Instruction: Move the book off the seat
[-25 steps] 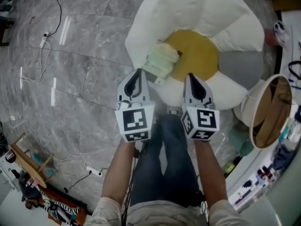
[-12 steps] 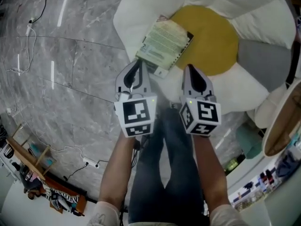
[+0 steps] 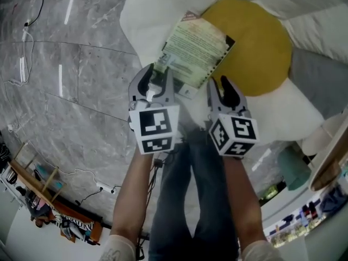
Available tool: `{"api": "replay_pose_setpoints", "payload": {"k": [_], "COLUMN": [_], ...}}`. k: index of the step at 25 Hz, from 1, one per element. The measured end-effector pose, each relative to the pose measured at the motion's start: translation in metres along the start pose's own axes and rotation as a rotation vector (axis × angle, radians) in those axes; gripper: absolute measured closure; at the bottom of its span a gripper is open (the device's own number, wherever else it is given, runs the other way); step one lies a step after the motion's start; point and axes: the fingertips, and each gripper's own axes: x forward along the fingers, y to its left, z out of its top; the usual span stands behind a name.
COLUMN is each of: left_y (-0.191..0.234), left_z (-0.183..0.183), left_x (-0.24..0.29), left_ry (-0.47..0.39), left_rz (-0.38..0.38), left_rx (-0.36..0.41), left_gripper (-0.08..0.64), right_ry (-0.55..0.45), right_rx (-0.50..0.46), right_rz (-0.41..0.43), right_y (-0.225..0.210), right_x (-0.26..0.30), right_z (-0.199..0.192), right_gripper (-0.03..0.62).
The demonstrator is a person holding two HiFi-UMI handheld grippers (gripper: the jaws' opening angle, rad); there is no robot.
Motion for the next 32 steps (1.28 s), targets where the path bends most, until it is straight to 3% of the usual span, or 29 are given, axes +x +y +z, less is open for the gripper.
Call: {"api": "replay_pose_setpoints", "payload": {"k": [4,10,20,32], "left_y": [-0.001,-0.003,-0.009,-0.009], "left_z": [-0.013,-0.029,-0.035,-0.033], "left_x": [0.028,0.054,0.065,0.055], "left_ry": [0.038,0.078,0.105,0.107], "left_rz": [-0.035,-0.068,-0.104,-0.105], "left_rx": [0.006,0.024,0.062,0.075], "left_gripper": [0.375,0.335,0.333,0.356], "right_ry": [0.045,0.096,0.110,0.089], "right_rx": [0.037,0.114,0.252,0.185], "right_rz": [0.018,0.052,0.122,0.091], "right_y": [-0.008,-0.018,-0.012,-0.008], "right_x": [0.025,0.050,0.066,0.060], "right_z": [-0.021,-0.047,-0.058,-0.048], "right_gripper": [0.391,0.337,0.337,0.368]}}
